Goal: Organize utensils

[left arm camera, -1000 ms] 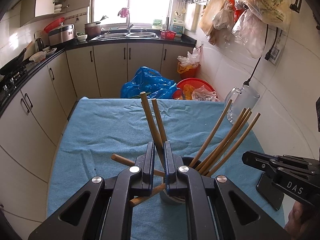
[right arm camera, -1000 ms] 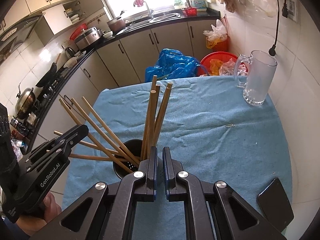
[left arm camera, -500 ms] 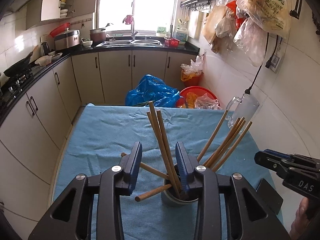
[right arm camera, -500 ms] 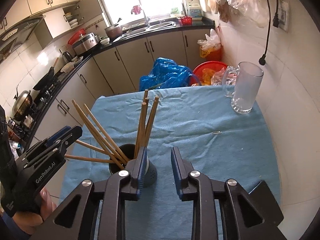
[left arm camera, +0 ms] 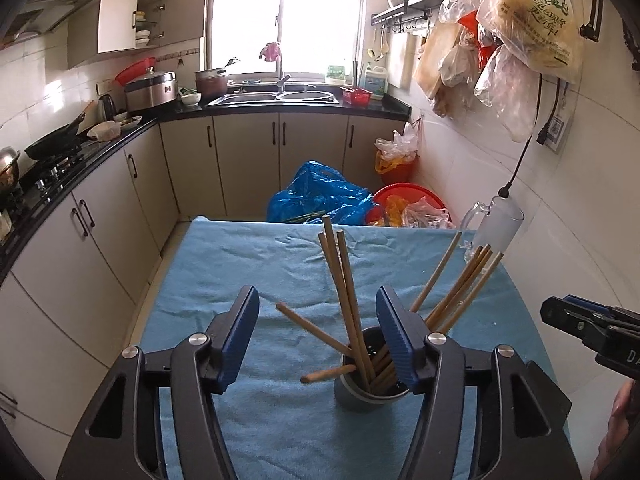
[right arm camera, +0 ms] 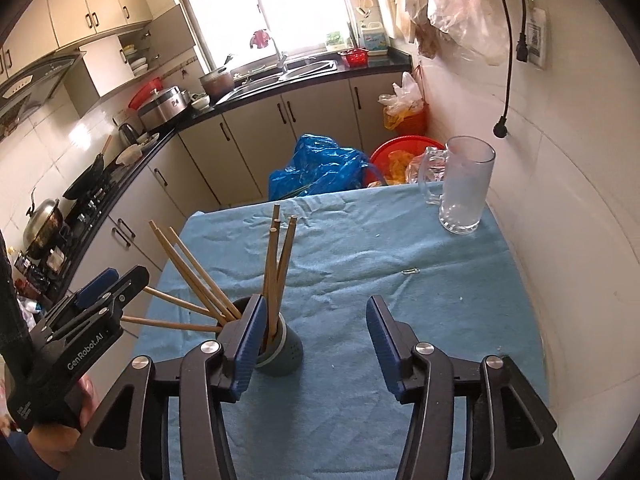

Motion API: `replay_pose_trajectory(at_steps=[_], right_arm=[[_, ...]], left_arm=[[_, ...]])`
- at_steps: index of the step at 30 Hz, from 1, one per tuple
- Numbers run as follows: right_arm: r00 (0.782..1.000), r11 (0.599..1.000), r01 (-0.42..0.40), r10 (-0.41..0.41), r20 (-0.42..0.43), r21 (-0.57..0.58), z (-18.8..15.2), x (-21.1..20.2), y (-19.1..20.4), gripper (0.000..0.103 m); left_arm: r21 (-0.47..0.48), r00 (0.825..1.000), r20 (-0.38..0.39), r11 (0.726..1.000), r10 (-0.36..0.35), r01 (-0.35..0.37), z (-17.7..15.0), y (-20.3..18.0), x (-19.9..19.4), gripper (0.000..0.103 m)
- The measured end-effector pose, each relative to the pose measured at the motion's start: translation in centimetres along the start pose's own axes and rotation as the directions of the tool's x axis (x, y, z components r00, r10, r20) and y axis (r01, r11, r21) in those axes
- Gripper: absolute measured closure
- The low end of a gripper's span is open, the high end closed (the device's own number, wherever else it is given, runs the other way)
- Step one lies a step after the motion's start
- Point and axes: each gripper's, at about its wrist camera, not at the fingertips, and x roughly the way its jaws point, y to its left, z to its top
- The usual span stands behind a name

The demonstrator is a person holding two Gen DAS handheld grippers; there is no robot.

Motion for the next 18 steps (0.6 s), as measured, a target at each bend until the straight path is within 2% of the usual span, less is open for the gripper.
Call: replay_pose_trajectory(at_steps=[4,6,11,16,18], right_arm=[[1.0,1.0,0.013,-0.013,0.007,0.0,-0.3,-0.6,0.0,0.042],[1.0,1.0,0.028,-0.028,0.008,-0.01,-0.5,-0.8,0.1,0.038],[0.996,0.995,0.084,-0.084,0.005,-0.048,-1.3,-1.1,0.8,0.029],[0.992,0.988,0.128,-0.128,0.004,-0.087,-2.6,-1.3,1.3,0.021],[0.991,0.985,0.136,-0.137,0.0,-0.105,-3.4,-1.5,1.4,0.016]], left_arm=[[-0.002,0.999,0.019,1.0,0.026,-0.026,-0.1,0.1,-0.9,0.03],[-0.003,0.999,0.019,0.999,0.04,-0.04,-0.2,0.2,-1.2,0.021],[-0.008,0.996,0.0,0.996,0.093,-0.093,-0.6,0.6,-1.9,0.013],[-0.005,0.983,-0.014,0.983,0.184,-0.184,-1.8,1.4,-3.5,0.011],[-0.009,0.976,-0.014,0.976,0.217,-0.217,-2.6,1.9,-4.5,0.007]])
